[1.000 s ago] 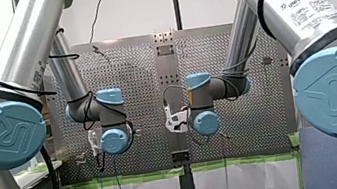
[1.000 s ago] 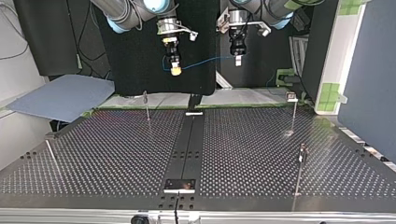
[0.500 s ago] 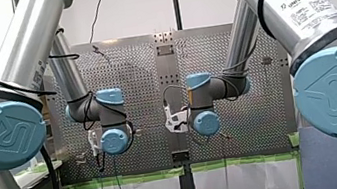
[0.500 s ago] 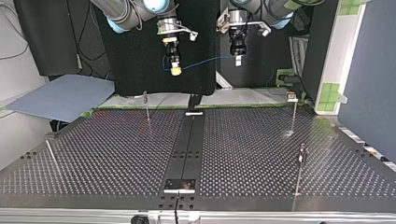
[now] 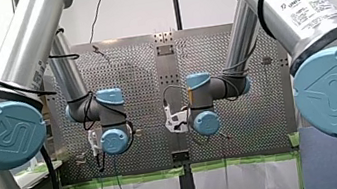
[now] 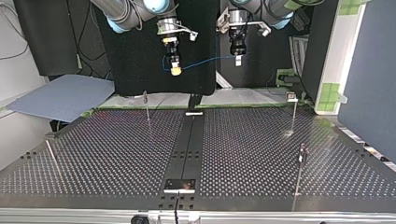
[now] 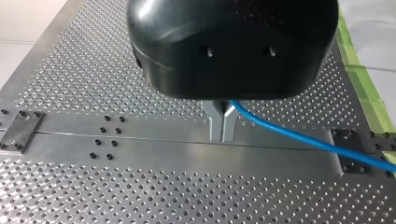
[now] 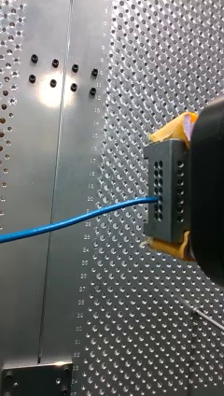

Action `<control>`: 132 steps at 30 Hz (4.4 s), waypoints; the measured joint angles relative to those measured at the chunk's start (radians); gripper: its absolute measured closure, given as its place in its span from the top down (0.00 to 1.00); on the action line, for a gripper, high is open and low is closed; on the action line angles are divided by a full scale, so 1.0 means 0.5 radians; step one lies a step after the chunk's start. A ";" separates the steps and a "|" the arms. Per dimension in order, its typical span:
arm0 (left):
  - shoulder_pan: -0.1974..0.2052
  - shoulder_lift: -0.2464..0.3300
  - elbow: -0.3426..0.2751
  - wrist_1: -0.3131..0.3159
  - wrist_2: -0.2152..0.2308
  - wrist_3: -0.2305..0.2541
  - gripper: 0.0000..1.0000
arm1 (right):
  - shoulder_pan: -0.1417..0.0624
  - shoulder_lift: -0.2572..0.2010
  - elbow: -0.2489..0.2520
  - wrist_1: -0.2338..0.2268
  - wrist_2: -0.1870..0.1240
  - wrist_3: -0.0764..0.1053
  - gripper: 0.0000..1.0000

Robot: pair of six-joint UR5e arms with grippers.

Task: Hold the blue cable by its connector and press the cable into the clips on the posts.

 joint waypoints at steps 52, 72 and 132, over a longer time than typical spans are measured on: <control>-0.003 -0.015 0.003 -0.049 0.021 0.009 0.00 | 0.020 0.044 -0.038 0.051 -0.046 -0.012 0.02; -0.003 -0.015 0.003 -0.049 0.021 0.009 0.00 | 0.025 0.418 -0.058 0.108 -0.086 -0.015 0.02; 0.227 0.619 0.632 -1.017 -0.147 -0.291 0.00 | -0.073 -0.272 -0.885 0.849 -0.454 0.324 0.02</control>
